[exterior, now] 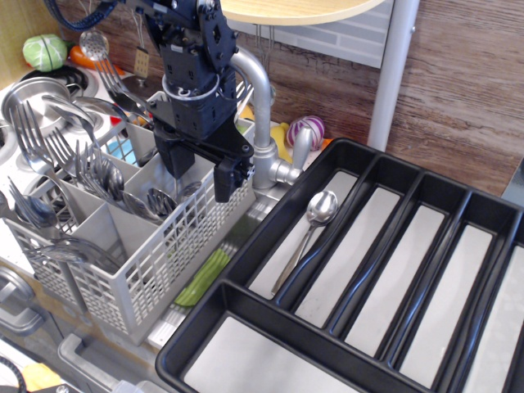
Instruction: Put small spoon from basket to tray
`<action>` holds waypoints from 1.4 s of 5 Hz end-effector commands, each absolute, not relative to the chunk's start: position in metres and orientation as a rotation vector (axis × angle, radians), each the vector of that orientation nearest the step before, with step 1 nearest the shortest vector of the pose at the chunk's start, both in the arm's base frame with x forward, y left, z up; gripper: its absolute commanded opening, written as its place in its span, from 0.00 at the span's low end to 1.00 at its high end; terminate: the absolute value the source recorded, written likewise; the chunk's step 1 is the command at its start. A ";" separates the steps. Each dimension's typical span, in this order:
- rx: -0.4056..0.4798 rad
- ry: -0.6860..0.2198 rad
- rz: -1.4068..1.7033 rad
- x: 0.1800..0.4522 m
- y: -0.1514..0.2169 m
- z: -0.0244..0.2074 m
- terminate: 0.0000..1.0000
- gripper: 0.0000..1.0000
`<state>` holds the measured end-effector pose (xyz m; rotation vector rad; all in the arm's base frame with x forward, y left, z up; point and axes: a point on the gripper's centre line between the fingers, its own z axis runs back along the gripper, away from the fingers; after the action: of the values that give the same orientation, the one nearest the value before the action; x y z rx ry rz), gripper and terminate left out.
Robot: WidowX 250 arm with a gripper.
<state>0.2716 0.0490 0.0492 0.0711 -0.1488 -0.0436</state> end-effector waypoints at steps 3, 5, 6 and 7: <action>0.056 -0.159 -0.049 0.276 0.063 0.033 0.00 1.00; 0.067 -0.154 -0.080 0.283 0.076 0.026 0.00 1.00; 0.086 -0.160 -0.084 0.284 0.079 0.024 0.00 0.00; 0.095 -0.171 -0.085 0.285 0.083 0.022 0.00 0.00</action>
<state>0.2772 0.0782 0.0138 0.0810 -0.1287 -0.0868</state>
